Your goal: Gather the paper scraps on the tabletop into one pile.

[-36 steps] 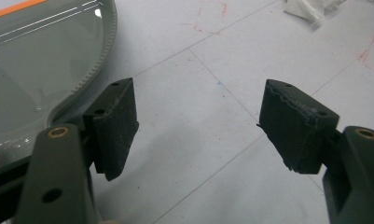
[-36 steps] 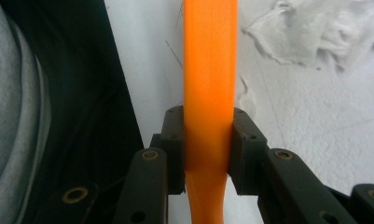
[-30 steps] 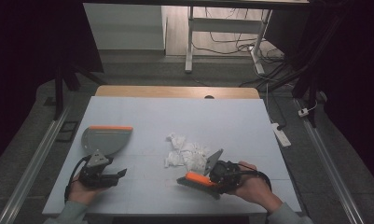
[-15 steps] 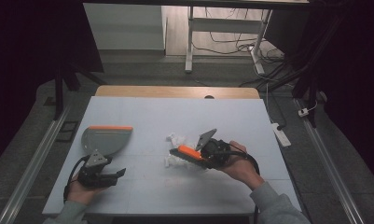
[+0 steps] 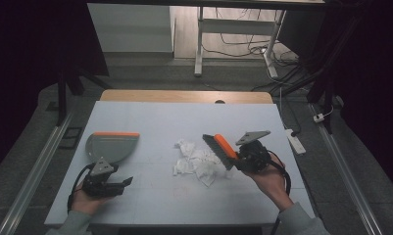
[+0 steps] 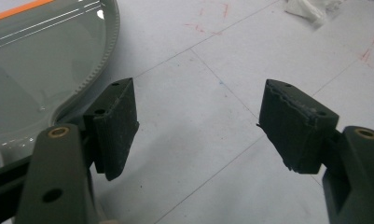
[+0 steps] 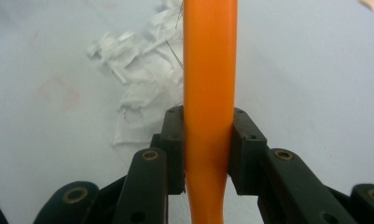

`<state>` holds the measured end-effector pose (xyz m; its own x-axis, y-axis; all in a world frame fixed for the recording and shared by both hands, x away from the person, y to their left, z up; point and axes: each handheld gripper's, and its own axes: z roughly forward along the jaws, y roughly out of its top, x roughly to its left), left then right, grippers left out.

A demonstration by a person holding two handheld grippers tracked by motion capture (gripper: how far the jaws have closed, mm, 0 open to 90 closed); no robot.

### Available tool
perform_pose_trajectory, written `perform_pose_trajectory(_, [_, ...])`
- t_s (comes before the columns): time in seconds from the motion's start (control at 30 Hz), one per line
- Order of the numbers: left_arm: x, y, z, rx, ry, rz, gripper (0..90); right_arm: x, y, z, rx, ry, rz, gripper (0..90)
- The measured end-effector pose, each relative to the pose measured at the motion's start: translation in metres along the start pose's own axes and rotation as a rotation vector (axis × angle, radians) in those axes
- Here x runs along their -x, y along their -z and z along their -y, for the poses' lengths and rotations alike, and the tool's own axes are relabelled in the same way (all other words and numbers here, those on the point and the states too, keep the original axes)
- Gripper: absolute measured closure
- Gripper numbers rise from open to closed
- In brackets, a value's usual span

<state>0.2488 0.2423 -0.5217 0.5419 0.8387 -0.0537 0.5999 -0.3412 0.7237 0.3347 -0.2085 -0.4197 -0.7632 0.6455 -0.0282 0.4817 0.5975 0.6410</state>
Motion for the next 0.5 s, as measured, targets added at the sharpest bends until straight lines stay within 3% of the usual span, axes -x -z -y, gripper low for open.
perform_pose_trajectory(0.1, [0.0,0.0,0.0,0.0,0.0,-0.001,28.6,0.012,-0.005,0.01,0.058,-0.141,-0.058,70.6])
perform_pose_trajectory(0.23, [0.0,0.0,0.0,0.0,0.002,-0.001,28.6,0.021,-0.004,0.015,0.111,-0.201,-0.089,70.6])
perform_pose_trajectory(0.27, [0.0,0.0,0.0,0.002,0.003,-0.001,28.6,0.023,-0.002,0.015,0.111,-0.205,-0.075,70.6])
perform_pose_trajectory(0.37, [0.0,0.0,0.0,0.002,0.003,0.0,28.6,0.023,0.002,0.015,0.023,-0.172,0.05,70.6])
perform_pose_trajectory(0.5, [0.0,0.001,0.0,0.002,0.0,0.001,28.6,0.032,-0.001,0.025,-0.096,-0.201,0.12,70.6])
